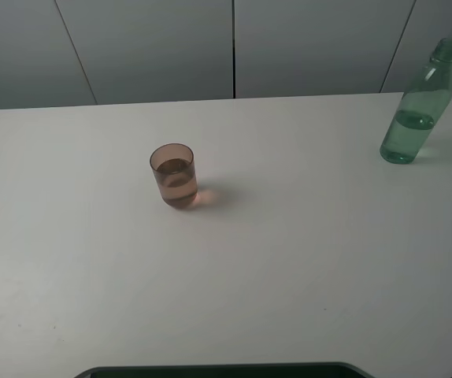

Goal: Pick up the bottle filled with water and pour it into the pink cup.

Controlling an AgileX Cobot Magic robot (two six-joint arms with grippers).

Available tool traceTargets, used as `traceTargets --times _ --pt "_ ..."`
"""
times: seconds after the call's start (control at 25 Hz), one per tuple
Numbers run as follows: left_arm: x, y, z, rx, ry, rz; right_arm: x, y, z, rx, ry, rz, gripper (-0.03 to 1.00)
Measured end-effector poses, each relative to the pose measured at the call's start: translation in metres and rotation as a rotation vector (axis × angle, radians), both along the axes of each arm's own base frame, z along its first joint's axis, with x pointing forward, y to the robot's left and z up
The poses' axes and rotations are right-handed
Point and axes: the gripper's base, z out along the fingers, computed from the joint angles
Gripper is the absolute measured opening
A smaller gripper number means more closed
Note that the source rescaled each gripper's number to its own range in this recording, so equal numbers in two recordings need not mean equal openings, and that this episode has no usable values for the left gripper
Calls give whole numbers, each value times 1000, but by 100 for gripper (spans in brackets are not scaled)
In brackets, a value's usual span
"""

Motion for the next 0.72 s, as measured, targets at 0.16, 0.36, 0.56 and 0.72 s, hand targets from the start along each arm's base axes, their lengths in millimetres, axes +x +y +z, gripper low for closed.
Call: traceTargets --times 0.16,0.36,0.56,0.72 --pt "0 0 0 0 0 0 -1 0 0 6 -6 9 100" --pt "0 0 0 0 0 0 -1 0 0 10 -6 11 100" --pt "0 0 0 0 0 0 -1 0 0 10 -6 11 100" --pt "0 0 0 0 0 0 -1 0 0 12 -6 10 100"
